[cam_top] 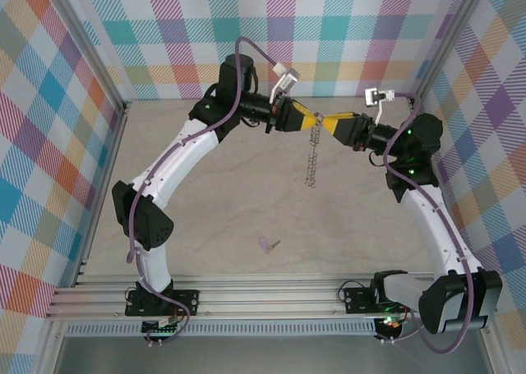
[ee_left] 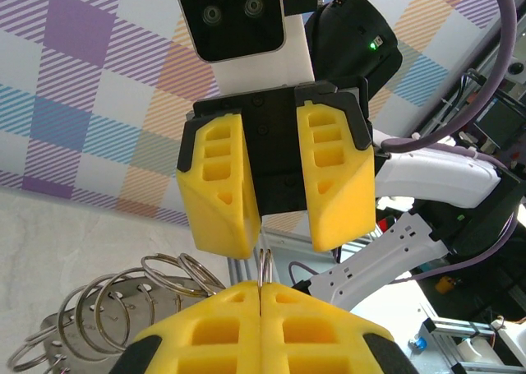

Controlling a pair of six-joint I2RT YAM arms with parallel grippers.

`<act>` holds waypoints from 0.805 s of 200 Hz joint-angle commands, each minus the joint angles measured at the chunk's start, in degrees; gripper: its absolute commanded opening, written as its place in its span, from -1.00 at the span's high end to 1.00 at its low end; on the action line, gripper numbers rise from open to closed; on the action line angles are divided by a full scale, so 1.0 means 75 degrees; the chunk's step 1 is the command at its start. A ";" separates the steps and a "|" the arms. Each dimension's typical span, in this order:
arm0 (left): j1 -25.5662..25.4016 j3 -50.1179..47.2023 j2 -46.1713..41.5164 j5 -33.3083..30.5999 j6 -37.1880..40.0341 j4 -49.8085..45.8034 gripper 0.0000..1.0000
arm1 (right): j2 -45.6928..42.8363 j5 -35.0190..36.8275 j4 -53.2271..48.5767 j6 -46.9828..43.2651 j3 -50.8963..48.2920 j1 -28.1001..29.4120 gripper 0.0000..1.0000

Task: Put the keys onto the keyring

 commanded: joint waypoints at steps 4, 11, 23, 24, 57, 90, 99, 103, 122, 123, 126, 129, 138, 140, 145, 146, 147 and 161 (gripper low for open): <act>0.0042 0.0292 0.0001 0.0268 0.0126 0.0104 1.00 | 0.0128 -0.0162 0.0348 -0.0003 0.0087 0.0097 0.43; 0.0042 0.0305 0.0006 0.0267 0.0120 0.0110 1.00 | 0.0128 -0.0170 0.0341 -0.0004 0.0092 0.0109 0.44; 0.0042 0.0319 0.0012 0.0268 0.0122 0.0098 1.00 | 0.0129 -0.0188 0.0341 -0.0010 0.0091 0.0131 0.45; 0.0042 0.0322 0.0012 0.0268 0.0124 0.0099 1.00 | 0.0130 -0.0191 0.0345 -0.0013 0.0092 0.0131 0.45; 0.0037 0.0349 0.0025 0.0268 0.0138 0.0075 1.00 | 0.0120 -0.0193 0.0325 -0.0045 0.0069 0.0139 0.61; 0.0020 0.0379 0.0048 0.0268 0.0130 0.0048 1.00 | 0.0124 -0.0176 0.0378 -0.0057 0.0069 0.0155 0.82; 0.0019 0.0390 0.0059 0.0278 0.0134 0.0036 1.00 | 0.0131 -0.0196 0.0385 -0.0033 0.0069 0.0155 0.82; 0.0025 0.0406 0.0060 0.0275 0.0126 0.0032 1.00 | 0.0130 -0.0220 0.0408 -0.0034 0.0069 0.0154 0.82; 0.0025 0.0434 0.0070 0.0267 0.0138 0.0018 1.00 | 0.0154 -0.0247 0.0442 -0.0016 0.0069 0.0167 0.77; 0.0022 0.0439 0.0065 0.0267 0.0138 0.0018 1.00 | 0.0160 -0.0255 0.0442 -0.0016 0.0063 0.0173 0.76; 0.0025 0.0443 0.0071 0.0267 0.0138 0.0013 1.00 | 0.0169 -0.0262 0.0448 -0.0008 0.0069 0.0178 0.75; 0.0011 0.0445 0.0080 0.0273 0.0138 0.0011 1.00 | 0.0172 -0.0263 0.0462 -0.0005 0.0069 0.0177 0.73; 0.0012 0.0450 0.0083 0.0270 0.0138 0.0017 1.00 | 0.0167 -0.0286 0.0463 -0.0004 0.0075 0.0191 0.69; 0.0008 0.0463 0.0083 0.0268 0.0147 0.0005 1.00 | 0.0174 -0.0281 0.0465 -0.0013 0.0080 0.0191 0.68; 0.0007 0.0467 0.0094 0.0274 0.0135 -0.0002 1.00 | 0.0178 -0.0275 0.0440 -0.0019 0.0080 0.0202 0.67; 0.0007 0.0467 0.0088 0.0271 0.0142 0.0002 1.00 | 0.0178 -0.0275 0.0441 -0.0017 0.0081 0.0202 0.67; 0.0007 0.0467 0.0092 0.0275 0.0140 0.0004 1.00 | 0.0177 -0.0275 0.0442 -0.0016 0.0081 0.0202 0.67; 0.0007 0.0478 0.0088 0.0267 0.0139 -0.0015 1.00 | 0.0177 -0.0260 0.0400 -0.0050 0.0070 0.0205 0.71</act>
